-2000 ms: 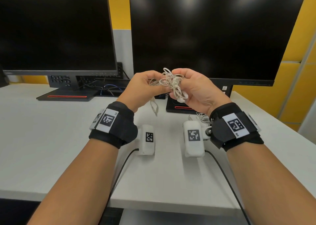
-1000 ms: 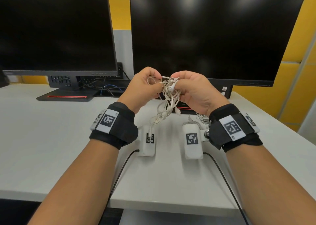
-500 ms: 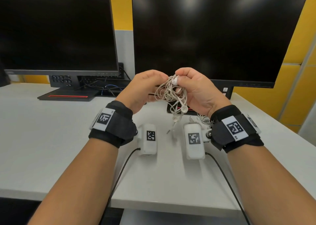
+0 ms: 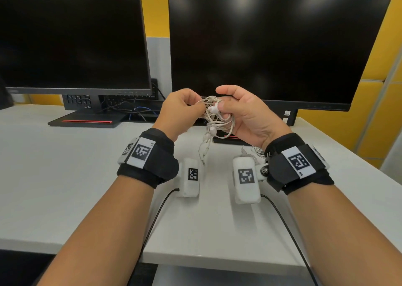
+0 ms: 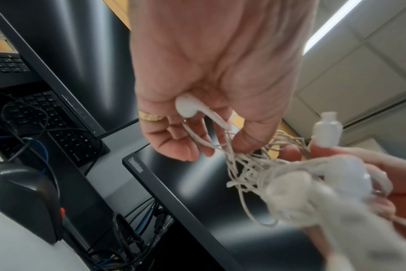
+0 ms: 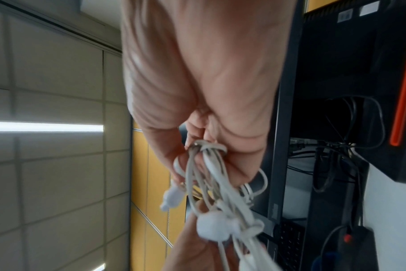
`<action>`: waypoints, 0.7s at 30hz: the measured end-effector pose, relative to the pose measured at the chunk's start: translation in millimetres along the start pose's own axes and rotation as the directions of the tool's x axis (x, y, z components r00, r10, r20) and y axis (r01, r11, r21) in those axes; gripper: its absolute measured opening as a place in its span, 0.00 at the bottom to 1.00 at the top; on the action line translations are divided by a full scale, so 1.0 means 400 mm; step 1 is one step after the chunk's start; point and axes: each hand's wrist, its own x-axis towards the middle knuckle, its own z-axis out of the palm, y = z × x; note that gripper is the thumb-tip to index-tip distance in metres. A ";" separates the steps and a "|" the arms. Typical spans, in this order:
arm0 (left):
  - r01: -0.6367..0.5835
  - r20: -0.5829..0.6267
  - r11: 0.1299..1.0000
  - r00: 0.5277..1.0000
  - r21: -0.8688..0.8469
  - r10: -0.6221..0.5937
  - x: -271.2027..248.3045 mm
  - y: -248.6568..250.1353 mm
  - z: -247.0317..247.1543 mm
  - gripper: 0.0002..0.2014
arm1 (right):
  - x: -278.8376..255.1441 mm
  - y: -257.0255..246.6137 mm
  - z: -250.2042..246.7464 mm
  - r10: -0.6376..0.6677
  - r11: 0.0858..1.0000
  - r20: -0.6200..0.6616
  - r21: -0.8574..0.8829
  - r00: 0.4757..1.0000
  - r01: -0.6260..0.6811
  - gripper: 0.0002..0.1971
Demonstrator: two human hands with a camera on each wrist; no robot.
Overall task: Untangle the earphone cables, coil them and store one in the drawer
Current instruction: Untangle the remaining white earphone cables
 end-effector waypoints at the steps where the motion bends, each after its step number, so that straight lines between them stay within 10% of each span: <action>1: 0.021 0.028 1.000 0.999 0.011 -0.021 0.000 0.003 -0.001 0.03 | 0.002 0.001 -0.001 0.002 1.000 -0.021 -0.008 1.000 -0.003 0.15; 9: 0.264 0.369 0.787 0.928 -0.557 -0.050 -0.028 0.048 -0.037 0.12 | 0.019 0.023 -0.004 0.081 0.958 -0.189 -0.256 0.979 -0.128 0.12; 21: 0.178 0.242 0.964 0.962 -0.195 -0.129 -0.018 0.031 -0.030 0.02 | 0.000 -0.019 -0.005 0.021 0.983 -0.075 0.183 0.997 -0.006 0.18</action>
